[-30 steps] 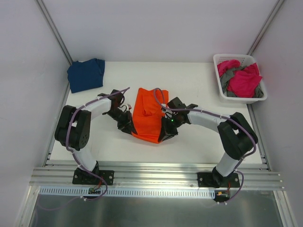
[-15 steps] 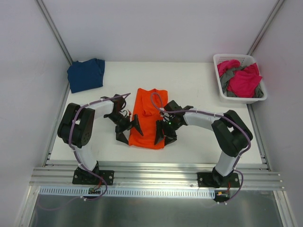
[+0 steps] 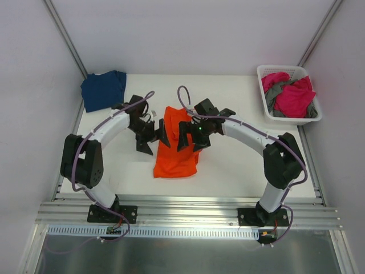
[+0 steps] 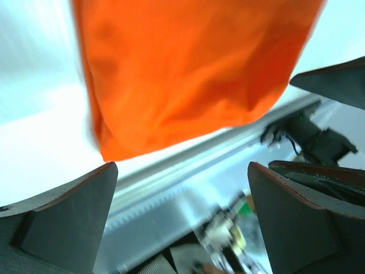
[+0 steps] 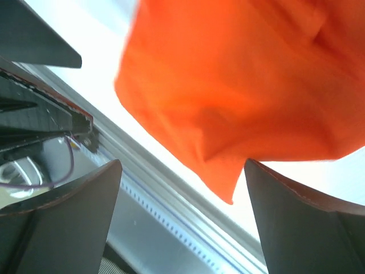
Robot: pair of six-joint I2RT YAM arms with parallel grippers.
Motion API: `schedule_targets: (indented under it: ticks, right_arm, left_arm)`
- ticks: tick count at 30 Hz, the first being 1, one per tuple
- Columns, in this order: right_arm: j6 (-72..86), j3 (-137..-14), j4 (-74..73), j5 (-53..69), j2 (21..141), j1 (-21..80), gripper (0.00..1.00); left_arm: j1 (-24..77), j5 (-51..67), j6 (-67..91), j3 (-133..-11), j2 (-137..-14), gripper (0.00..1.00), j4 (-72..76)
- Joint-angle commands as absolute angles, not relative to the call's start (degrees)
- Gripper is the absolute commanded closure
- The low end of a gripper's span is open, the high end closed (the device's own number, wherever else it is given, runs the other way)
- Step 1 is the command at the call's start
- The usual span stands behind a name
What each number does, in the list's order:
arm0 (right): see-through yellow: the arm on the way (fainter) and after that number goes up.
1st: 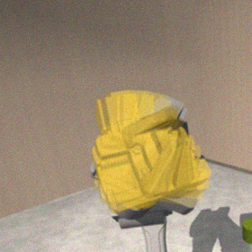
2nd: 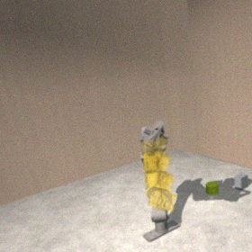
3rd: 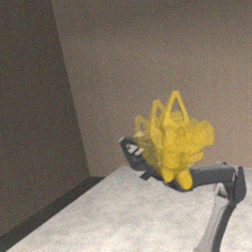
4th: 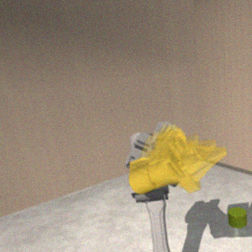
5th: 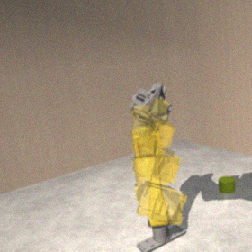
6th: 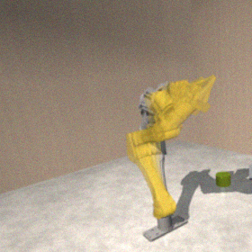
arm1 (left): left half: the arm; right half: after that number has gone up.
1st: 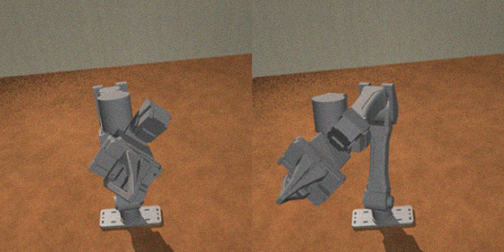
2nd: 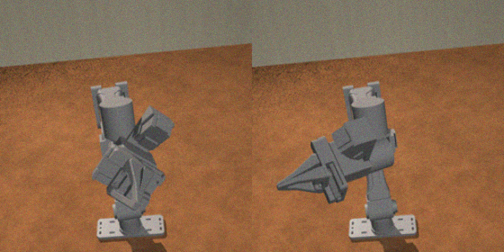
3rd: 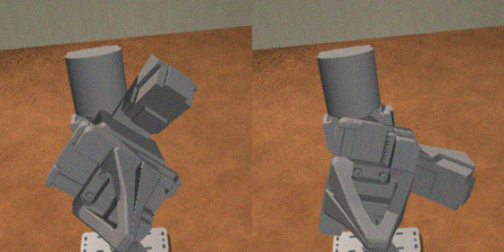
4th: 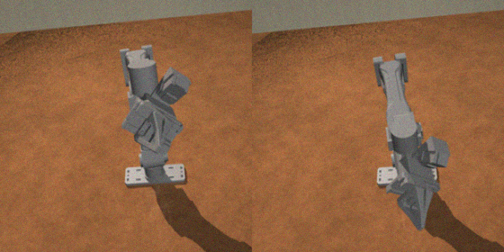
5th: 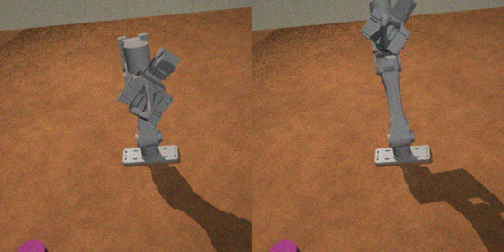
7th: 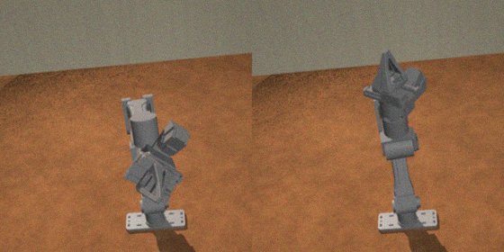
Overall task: Fold and stack the t-shirts
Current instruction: Fold the tshirt
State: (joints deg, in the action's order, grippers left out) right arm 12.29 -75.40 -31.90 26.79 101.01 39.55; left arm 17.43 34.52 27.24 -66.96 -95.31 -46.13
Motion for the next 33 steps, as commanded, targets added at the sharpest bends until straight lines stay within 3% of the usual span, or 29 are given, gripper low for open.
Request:
schedule_targets:
  ticks: [1,11,12,20,26,33]
  right_arm:
    - [8.35,-81.11,-33.93,24.08,100.72,37.80,0.07]
    - [7.21,-83.05,-30.41,23.38,103.88,31.56,0.07]
    - [7.21,-83.32,-29.89,25.03,104.41,30.94,0.11]
    - [10.10,-101.03,-26.46,29.88,117.85,26.81,0.13]
    - [14.67,-109.51,-24.00,31.73,128.92,26.28,0.12]
    - [19.77,-107.06,-22.59,33.75,132.36,24.70,0.10]
  left_arm:
    - [15.21,25.24,21.54,-74.08,-91.14,0.01,-48.16]
    - [9.67,26.01,17.49,-84.02,-97.99,0.01,-45.80]
    - [9.67,26.45,17.66,-84.37,-99.04,0.01,-45.18]
    - [10.02,31.28,18.28,-88.33,-104.41,0.01,-43.86]
    - [12.39,38.23,16.44,-87.20,-102.49,0.01,-43.51]
    - [16.26,43.24,16.52,-80.60,-99.76,0.01,-43.95]
